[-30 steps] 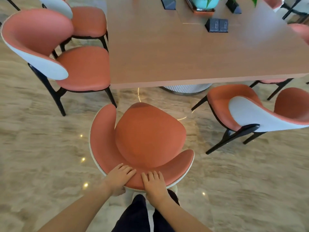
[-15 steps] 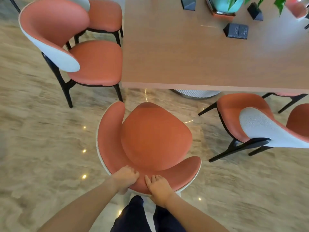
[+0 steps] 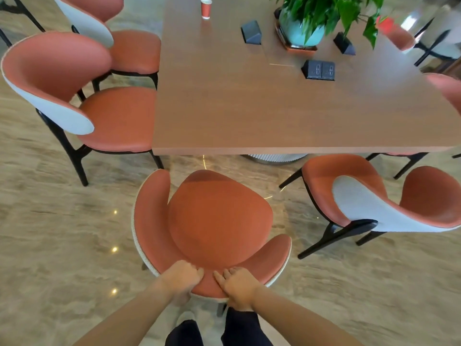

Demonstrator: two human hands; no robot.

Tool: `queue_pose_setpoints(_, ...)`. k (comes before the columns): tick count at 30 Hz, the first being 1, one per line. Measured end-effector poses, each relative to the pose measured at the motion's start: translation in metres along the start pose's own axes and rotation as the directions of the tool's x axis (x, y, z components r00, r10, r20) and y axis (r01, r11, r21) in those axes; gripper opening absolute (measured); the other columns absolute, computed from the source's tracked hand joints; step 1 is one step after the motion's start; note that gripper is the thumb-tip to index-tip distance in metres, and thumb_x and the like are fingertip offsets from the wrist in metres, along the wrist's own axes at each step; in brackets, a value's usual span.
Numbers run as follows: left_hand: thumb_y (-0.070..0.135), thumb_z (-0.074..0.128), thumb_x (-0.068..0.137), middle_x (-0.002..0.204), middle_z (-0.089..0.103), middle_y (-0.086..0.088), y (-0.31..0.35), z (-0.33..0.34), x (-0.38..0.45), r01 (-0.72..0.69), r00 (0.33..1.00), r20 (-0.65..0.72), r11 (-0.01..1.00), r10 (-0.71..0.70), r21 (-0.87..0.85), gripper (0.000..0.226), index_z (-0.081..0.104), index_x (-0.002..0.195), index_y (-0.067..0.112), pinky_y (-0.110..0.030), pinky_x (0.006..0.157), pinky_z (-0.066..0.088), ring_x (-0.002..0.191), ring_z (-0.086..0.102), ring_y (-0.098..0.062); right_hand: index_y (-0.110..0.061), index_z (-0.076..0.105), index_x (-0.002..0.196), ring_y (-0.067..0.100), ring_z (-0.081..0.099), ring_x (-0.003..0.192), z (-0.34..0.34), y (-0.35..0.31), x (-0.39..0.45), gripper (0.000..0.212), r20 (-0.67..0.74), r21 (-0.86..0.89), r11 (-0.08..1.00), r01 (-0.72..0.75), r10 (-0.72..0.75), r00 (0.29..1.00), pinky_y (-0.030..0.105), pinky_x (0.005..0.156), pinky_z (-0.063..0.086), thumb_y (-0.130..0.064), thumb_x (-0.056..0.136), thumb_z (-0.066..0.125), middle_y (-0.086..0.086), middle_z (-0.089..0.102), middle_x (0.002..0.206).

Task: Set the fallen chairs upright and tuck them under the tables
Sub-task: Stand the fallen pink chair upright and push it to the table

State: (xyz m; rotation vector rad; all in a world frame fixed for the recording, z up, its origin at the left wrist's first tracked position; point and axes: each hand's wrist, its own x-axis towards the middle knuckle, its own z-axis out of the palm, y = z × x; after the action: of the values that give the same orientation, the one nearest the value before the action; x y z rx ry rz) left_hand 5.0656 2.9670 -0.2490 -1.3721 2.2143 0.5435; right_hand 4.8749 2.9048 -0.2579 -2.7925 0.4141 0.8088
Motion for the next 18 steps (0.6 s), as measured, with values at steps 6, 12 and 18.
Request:
queue_pose_setpoints(6,0.02,0.053,0.084,0.115,0.059,-0.014,0.025,-0.031,0.029,0.037,0.999,0.004,0.998,-0.037,-0.045,0.041,0.045,0.121,0.005,-0.038,0.083,0.043,0.102,0.059,-0.032,0.005,0.028,0.145,0.04,0.059,0.097,0.005,0.05,-0.024,0.079,-0.036,-0.027,0.997,0.074,-0.075,0.997,0.044,0.092,0.045,-0.029,0.085,0.065,0.026,0.057,0.114)
queue_pose_setpoints(12,0.021,0.055,0.083,0.115,0.06,-0.013,0.055,-0.053,0.069,0.106,0.994,-0.012,0.987,-0.108,-0.119,0.04,0.046,0.119,0.006,-0.037,0.078,0.041,0.101,0.059,-0.032,0.005,0.027,0.146,0.04,0.059,0.101,0.015,0.109,-0.045,0.078,-0.021,-0.069,0.986,0.153,-0.154,0.988,0.045,0.1,0.042,-0.029,0.087,0.064,0.027,0.057,0.118)
queue_pose_setpoints(18,0.025,0.059,0.084,0.115,0.059,-0.015,0.085,-0.062,0.112,0.161,0.987,0.005,0.976,-0.162,-0.148,0.049,0.042,0.124,0.003,-0.036,0.074,0.037,0.102,0.059,-0.033,0.008,0.021,0.148,0.044,0.051,0.116,0.025,0.163,-0.061,0.082,0.028,-0.097,0.961,0.257,-0.256,0.966,0.047,0.107,0.034,-0.027,0.087,0.063,0.034,0.048,0.132)
